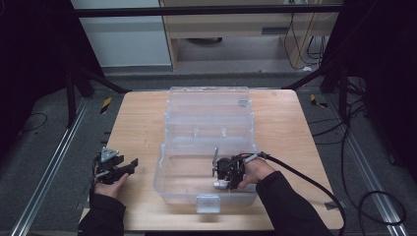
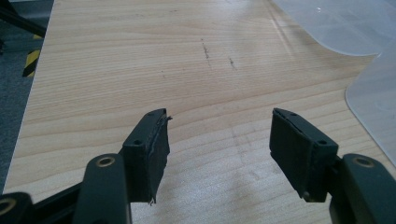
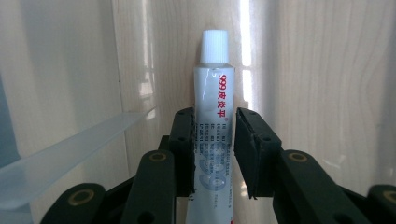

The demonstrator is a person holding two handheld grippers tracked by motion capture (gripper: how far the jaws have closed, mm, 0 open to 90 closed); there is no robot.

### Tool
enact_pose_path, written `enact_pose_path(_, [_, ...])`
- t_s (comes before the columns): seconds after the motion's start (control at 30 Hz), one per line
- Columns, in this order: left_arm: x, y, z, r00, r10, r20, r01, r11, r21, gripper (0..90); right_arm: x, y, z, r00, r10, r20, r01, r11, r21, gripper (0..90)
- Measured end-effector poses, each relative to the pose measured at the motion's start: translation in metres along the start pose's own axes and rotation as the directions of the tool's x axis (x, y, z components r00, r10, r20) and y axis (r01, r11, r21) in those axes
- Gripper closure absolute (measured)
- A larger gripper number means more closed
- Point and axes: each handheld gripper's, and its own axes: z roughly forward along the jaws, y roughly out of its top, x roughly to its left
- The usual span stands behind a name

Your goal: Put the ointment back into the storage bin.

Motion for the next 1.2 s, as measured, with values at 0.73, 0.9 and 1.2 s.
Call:
enact_pose_path(0.73, [0.0, 0.0, 0.0, 1.0, -0.002, -0.004, 0.002, 1.0, 0.001, 36.4, 0.006, -0.048, -0.075, 0.9582, 0.266, 0.106, -0.192, 0.87, -0.454, 53.2])
enact_pose_path(0.9, [0.0, 0.0, 0.0, 1.0, -0.004, -0.004, 0.004, 1.0, 0.001, 36.4, 0.01, -0.061, -0.084, 0.9376, 0.329, 0.114, -0.209, 0.795, -0.57, 49.7])
enact_pose_path(1.2, [0.0, 0.0, 0.0, 1.0, -0.008, -0.005, 0.008, 1.0, -0.002, 36.4, 0.014, -0.101, -0.104, 0.8478, 0.511, 0.142, -0.238, 0.606, -0.759, 40.6])
